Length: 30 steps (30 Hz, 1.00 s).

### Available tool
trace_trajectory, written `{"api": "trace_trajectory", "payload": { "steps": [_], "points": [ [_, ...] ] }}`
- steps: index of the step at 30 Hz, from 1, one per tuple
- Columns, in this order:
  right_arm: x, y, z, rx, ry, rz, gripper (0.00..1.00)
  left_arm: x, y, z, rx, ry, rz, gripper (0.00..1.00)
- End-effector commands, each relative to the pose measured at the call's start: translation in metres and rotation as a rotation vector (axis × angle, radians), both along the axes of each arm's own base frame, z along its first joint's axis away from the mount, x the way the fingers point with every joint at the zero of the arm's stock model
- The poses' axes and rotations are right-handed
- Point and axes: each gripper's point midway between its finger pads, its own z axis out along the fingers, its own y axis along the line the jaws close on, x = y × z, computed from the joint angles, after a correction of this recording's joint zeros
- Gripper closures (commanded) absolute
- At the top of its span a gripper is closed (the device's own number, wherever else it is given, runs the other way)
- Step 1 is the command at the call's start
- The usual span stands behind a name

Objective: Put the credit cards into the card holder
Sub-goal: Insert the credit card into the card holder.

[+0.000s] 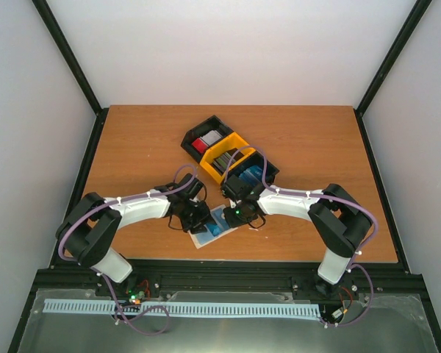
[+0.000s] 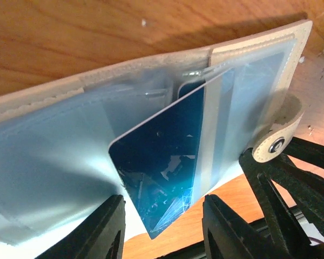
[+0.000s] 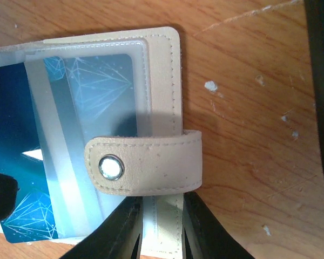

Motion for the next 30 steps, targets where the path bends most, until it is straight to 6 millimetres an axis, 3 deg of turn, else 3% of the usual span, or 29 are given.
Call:
{"api": "trace_trajectory", "payload": {
  "steps": [1, 5, 11, 18, 25, 30],
  "points": [
    [-0.027, -0.024, -0.040, -0.103, 0.118, -0.003, 0.78, 0.003, 0.000, -0.003, 0.018, -0.008, -0.008, 0.64],
    [-0.028, -0.025, -0.041, -0.105, 0.119, -0.004, 0.78, 0.006, -0.002, -0.002, 0.017, -0.015, -0.014, 0.79],
    [-0.029, -0.026, -0.042, -0.104, 0.122, -0.004, 0.78, 0.010, -0.003, 0.001, 0.031, -0.028, -0.028, 0.75],
    [-0.029, -0.026, -0.041, -0.101, 0.120, -0.004, 0.79, 0.032, -0.025, 0.011, 0.001, -0.076, -0.112, 0.82],
    [-0.027, -0.023, -0.037, -0.086, 0.109, -0.011, 0.79, 0.029, -0.025, 0.003, 0.014, -0.054, -0.137, 0.77],
    [-0.026, -0.023, -0.036, -0.080, 0.108, -0.016, 0.79, 0.024, -0.012, 0.014, 0.057, -0.060, -0.123, 0.68]
  ]
}}
